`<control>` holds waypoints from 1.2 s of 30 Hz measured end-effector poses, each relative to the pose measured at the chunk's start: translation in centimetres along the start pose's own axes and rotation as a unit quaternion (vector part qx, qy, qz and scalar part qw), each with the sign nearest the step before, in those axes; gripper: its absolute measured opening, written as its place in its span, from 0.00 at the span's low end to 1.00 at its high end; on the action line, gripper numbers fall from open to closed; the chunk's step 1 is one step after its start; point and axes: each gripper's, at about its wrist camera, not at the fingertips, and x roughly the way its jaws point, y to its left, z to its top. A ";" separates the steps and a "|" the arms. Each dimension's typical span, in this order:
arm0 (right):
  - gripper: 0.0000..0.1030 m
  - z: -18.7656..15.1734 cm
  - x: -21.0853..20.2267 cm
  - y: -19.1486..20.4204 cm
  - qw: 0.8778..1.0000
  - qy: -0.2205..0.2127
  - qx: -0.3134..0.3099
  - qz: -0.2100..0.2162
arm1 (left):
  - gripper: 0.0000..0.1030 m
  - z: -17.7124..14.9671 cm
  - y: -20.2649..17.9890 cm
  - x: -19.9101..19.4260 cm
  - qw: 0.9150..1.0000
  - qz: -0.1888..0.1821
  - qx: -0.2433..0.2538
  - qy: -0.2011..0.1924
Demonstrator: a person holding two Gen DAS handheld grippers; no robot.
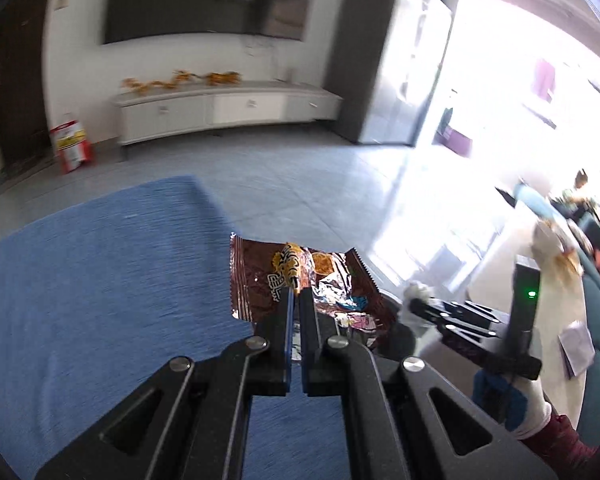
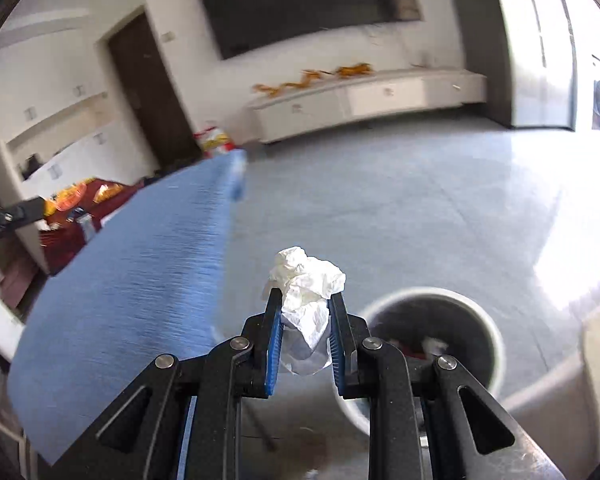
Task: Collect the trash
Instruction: 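Carry the snack packet and tissue over the trash bin, then open both grippers over the bin to drop the packet and tissue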
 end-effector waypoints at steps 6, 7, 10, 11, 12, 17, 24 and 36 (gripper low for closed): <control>0.24 -0.6 2.6 -5.0 0.998 0.023 0.036 -0.040 | 0.03 1.3 -5.8 7.9 0.998 -0.031 0.024 0.051; 0.24 -0.6 2.8 -5.1 0.998 0.026 0.038 -0.043 | 0.03 1.4 -6.6 9.2 0.997 -0.038 0.024 0.062; 0.26 -0.6 4.2 -6.5 0.997 0.036 0.048 -0.057 | 0.03 1.2 -8.5 12.0 0.995 -0.048 0.029 0.082; 0.26 -0.7 4.7 -6.9 0.996 0.039 0.050 -0.063 | 0.03 1.1 -8.9 12.8 0.995 -0.049 0.032 0.087; 0.26 -0.7 5.1 -7.3 0.995 0.043 0.053 -0.068 | 0.02 1.0 -9.5 13.9 0.994 -0.051 0.033 0.095; 0.30 -1.4 5.8 -8.7 0.993 0.055 0.056 -0.092 | 0.03 1.2 -11.1 17.9 0.991 -0.055 0.034 0.119; 0.49 -2.3 5.3 -8.5 0.991 0.060 0.053 -0.111 | 0.13 0.9 -11.3 20.7 0.983 -0.095 0.006 0.156; 0.58 -1.6 2.0 -6.5 0.992 0.032 0.055 -0.109 | 0.20 1.0 -8.3 15.6 0.991 -0.081 -0.020 0.103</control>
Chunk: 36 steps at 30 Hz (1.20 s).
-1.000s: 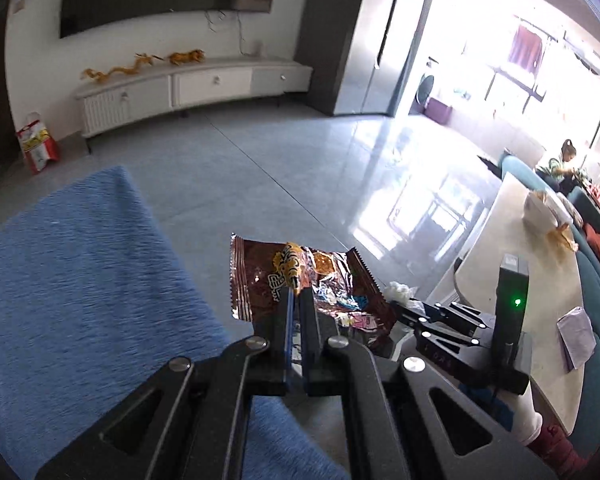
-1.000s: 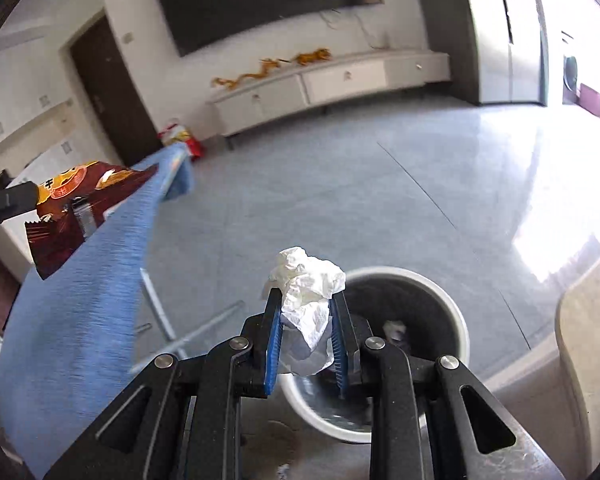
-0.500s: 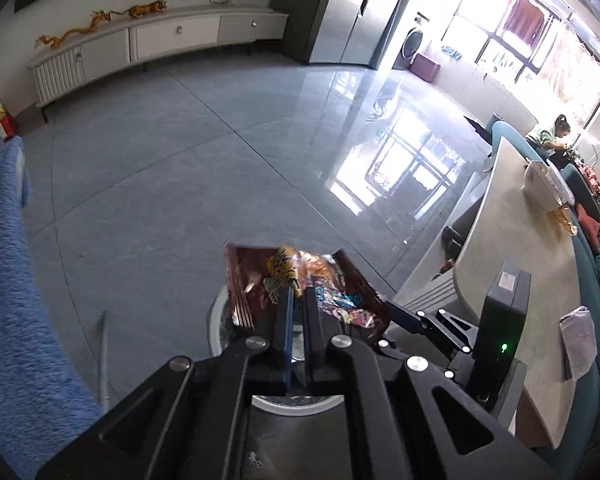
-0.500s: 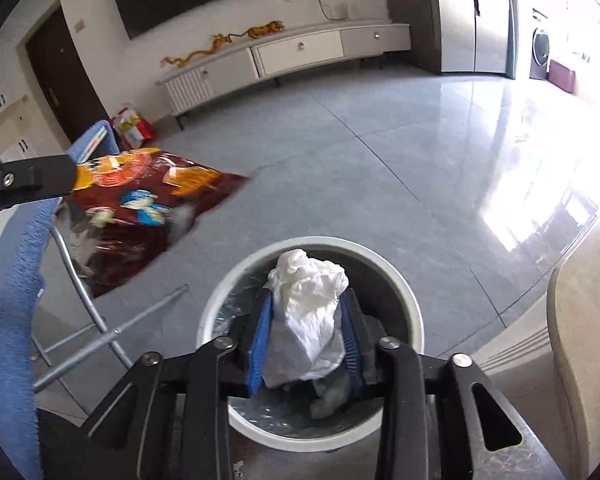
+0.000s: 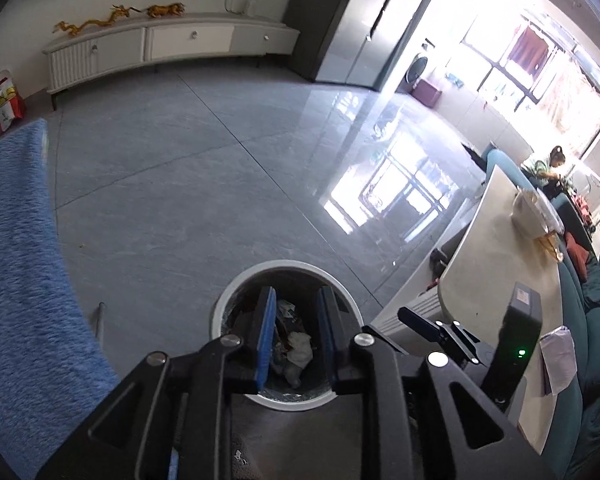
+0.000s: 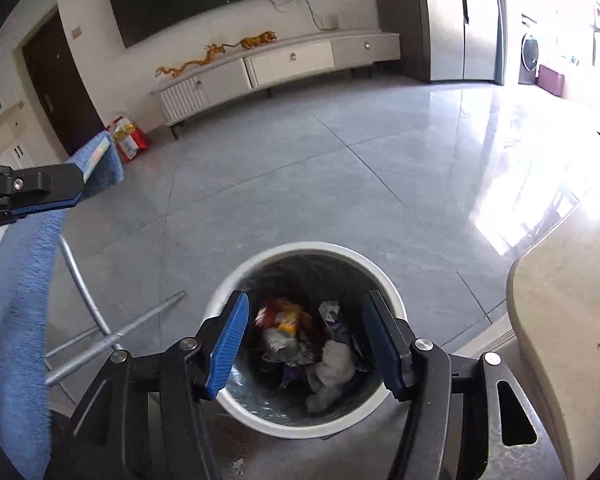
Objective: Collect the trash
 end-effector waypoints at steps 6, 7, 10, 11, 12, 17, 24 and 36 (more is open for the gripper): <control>0.69 2.3 -4.1 5.6 0.998 -0.048 -0.036 0.035 | 0.20 -1.3 2.5 -6.6 0.995 0.067 0.003 -0.071; 0.75 2.5 -4.6 6.5 0.997 -0.054 -0.043 0.038 | 0.20 -1.7 3.4 -8.2 0.993 0.084 0.001 -0.084; 0.80 3.3 -6.5 10.8 0.992 -0.077 -0.072 0.064 | 0.20 -2.7 5.7 -12.1 0.985 0.129 -0.012 -0.115; 0.82 3.4 -7.1 12.4 0.990 -0.084 -0.083 0.075 | 0.21 -3.1 6.6 -13.5 0.982 0.143 -0.018 -0.124; 0.83 3.5 -7.8 13.9 0.988 -0.090 -0.094 0.085 | 0.23 -3.6 7.5 -14.8 0.979 0.154 -0.024 -0.132; 0.94 3.3 -10.4 21.3 0.973 -0.115 -0.150 0.133 | 0.66 -6.6 11.0 -22.5 0.951 0.233 -0.056 -0.198; 0.96 2.2 -12.1 28.3 0.957 -0.130 -0.194 0.174 | 0.75 -11.2 13.8 -30.6 0.910 0.324 -0.078 -0.248; 1.00 -0.3 -14.0 33.9 0.949 -0.158 -0.220 0.161 | 0.82 -16.2 15.8 -36.6 0.858 0.408 -0.120 -0.289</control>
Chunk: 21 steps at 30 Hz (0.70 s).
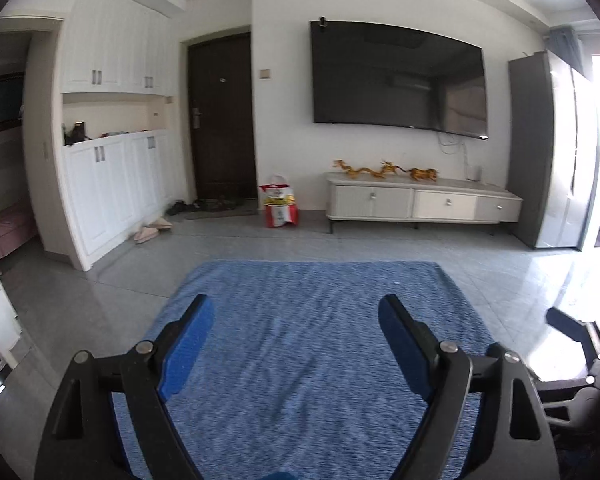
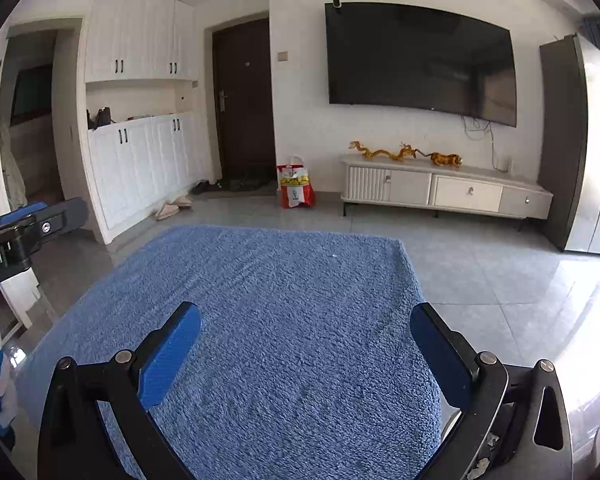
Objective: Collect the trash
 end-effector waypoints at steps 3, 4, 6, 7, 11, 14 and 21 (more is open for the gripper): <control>1.00 0.2 -0.1 0.3 1.000 -0.007 0.006 -0.018 | 0.83 -0.4 0.6 0.0 1.000 0.006 -0.005 0.000; 1.00 0.2 -0.3 0.3 1.000 -0.009 0.006 -0.021 | 0.83 -0.5 0.8 0.2 1.000 0.008 -0.009 0.001; 1.00 0.4 -0.4 0.4 0.999 -0.013 0.005 -0.035 | 0.83 -0.8 1.3 0.3 1.000 0.016 -0.016 0.001; 1.00 0.7 -0.3 0.5 0.999 -0.015 0.004 -0.038 | 0.83 -0.8 1.3 0.3 1.000 0.020 -0.016 0.001; 1.00 0.8 -0.9 0.2 0.999 -0.024 0.006 -0.045 | 0.83 -1.3 1.2 0.8 0.999 0.031 -0.013 0.007; 1.00 0.8 -1.1 0.1 0.998 -0.029 0.003 -0.054 | 0.83 -1.6 1.0 1.0 0.999 0.037 -0.007 0.010; 1.00 0.3 -1.2 -0.7 0.998 -0.028 0.014 -0.062 | 0.83 -2.2 0.5 1.4 0.999 0.043 0.004 0.014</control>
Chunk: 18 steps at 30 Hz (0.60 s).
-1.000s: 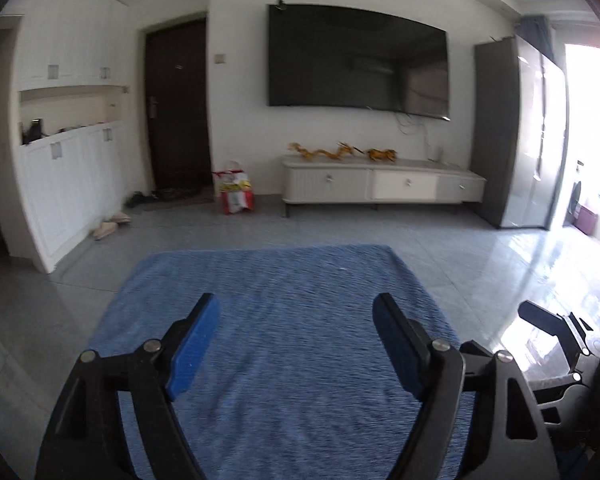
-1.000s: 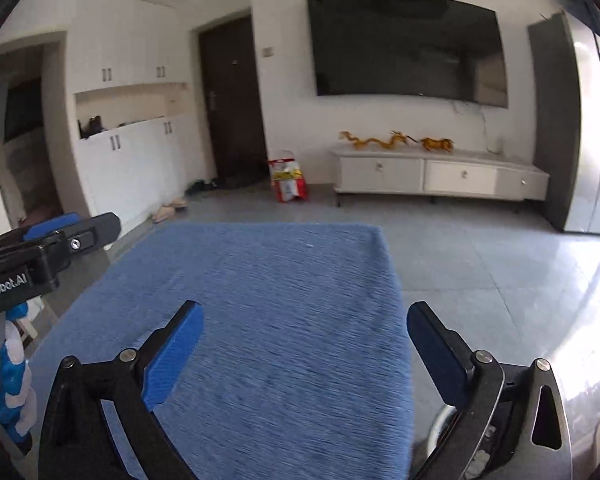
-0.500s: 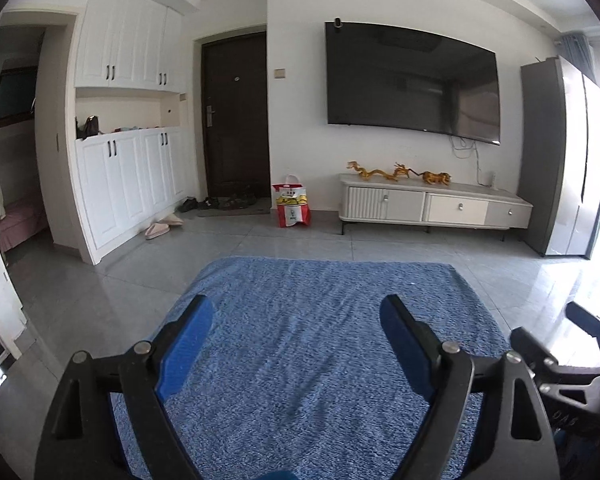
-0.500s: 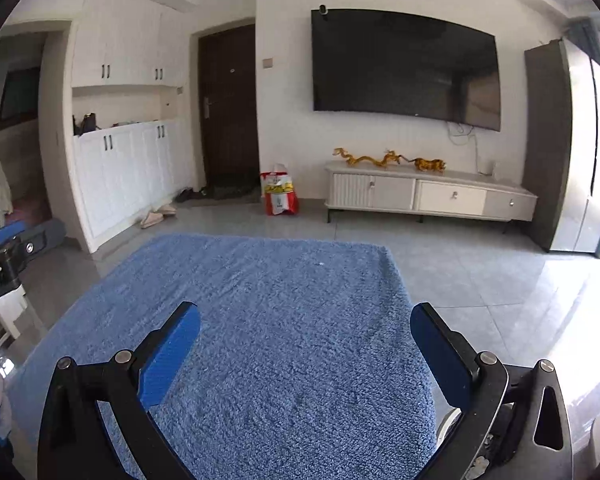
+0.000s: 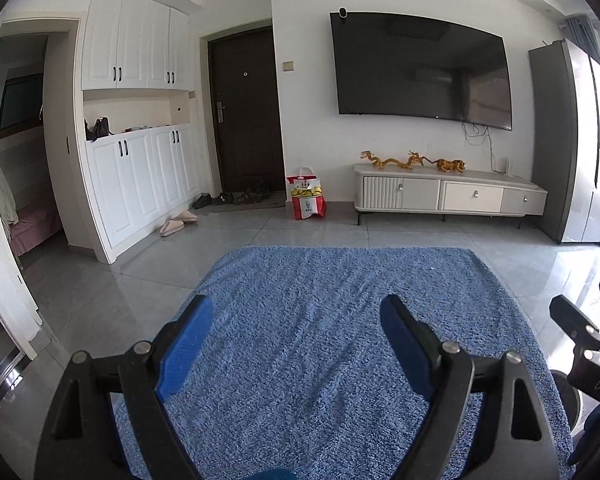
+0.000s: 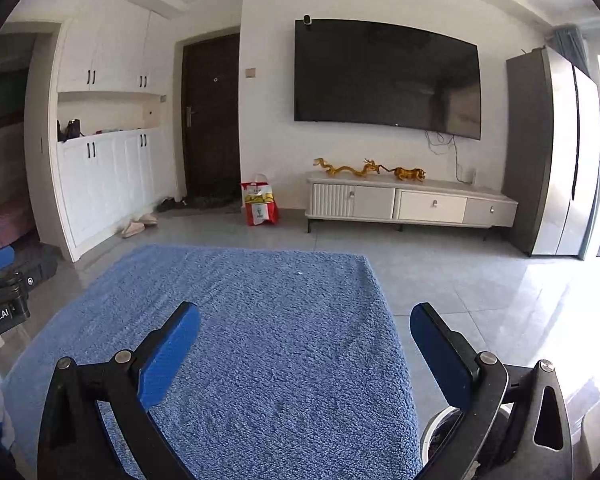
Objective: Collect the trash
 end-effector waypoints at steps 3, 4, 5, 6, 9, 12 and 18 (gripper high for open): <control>1.00 -0.2 0.3 -0.6 1.000 0.003 0.005 -0.003 | 0.83 -0.2 -0.2 0.1 1.000 0.002 0.001 0.002; 1.00 -0.3 0.3 -0.7 1.000 0.004 0.007 -0.005 | 0.83 -0.3 -0.2 0.1 1.000 0.002 0.001 0.003; 1.00 -0.4 0.4 -0.9 1.000 0.005 0.009 -0.006 | 0.83 -0.2 -0.2 0.2 1.000 0.002 0.001 0.004; 1.00 -0.5 0.5 -0.9 1.000 0.006 0.011 -0.006 | 0.83 -0.3 -0.2 0.2 1.000 0.002 0.001 0.005; 1.00 -0.7 0.5 -1.0 1.000 0.007 0.011 -0.010 | 0.83 -0.4 -0.2 0.3 1.000 0.004 0.001 0.006; 1.00 -0.8 0.6 -1.0 1.000 0.007 0.009 -0.011 | 0.83 -0.6 -0.1 0.5 1.000 0.006 0.000 0.008; 1.00 -1.0 0.8 -0.9 1.000 0.010 0.007 -0.012 | 0.83 -1.1 0.5 0.9 1.000 0.012 -0.005 0.015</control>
